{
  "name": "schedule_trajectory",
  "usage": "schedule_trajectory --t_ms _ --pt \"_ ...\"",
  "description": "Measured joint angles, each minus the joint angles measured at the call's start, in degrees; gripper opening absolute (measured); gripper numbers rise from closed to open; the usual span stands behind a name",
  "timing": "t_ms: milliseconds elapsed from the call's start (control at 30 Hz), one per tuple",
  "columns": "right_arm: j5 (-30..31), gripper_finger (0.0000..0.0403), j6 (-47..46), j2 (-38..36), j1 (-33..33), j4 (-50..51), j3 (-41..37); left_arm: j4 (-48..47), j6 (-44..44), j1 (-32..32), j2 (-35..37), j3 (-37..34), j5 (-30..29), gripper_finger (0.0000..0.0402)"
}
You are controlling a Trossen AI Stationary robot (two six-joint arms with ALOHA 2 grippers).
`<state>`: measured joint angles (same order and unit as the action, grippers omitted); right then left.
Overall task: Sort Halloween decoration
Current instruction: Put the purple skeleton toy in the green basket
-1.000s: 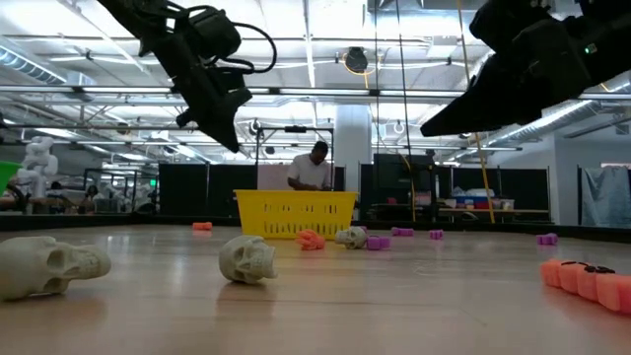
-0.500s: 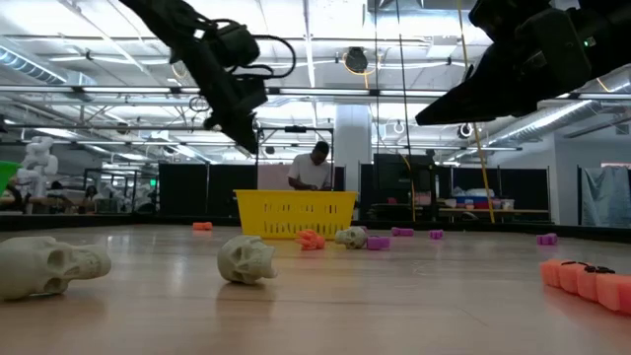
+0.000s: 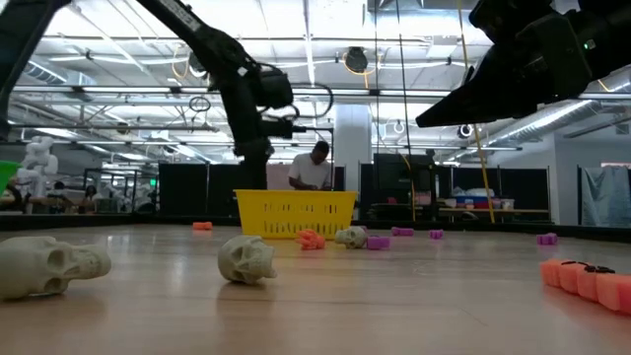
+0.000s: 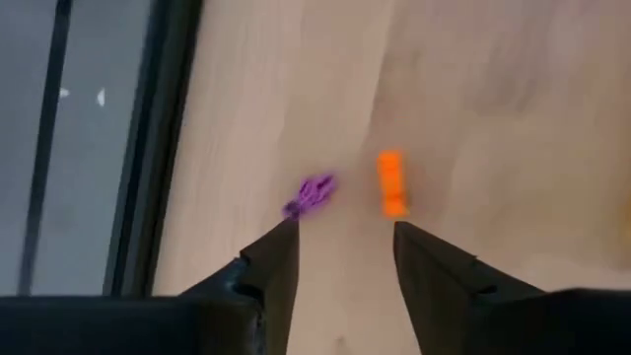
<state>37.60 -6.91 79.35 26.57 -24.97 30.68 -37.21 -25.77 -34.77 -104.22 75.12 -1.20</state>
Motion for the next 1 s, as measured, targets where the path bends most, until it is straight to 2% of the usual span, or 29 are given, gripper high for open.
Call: schedule_trajectory --t_ms 200,467,600,1000 --pt "0.02 0.0059 1.42 0.00 0.00 0.22 0.00 -3.12 -5.95 0.07 -4.39 1.98 -1.69 0.0174" --pt "2.24 0.0059 4.62 0.00 0.00 -0.05 0.02 -2.51 -12.06 0.56 -4.79 2.03 -2.15 0.0174" --pt "4.61 0.0059 6.15 0.00 -0.38 -0.21 0.02 -0.10 -12.29 0.48 -5.21 2.05 -3.09 0.0174" --pt "4.25 0.0059 4.42 0.00 -1.81 -0.50 0.02 1.60 -12.55 -0.49 -7.12 2.03 -6.33 0.0174"
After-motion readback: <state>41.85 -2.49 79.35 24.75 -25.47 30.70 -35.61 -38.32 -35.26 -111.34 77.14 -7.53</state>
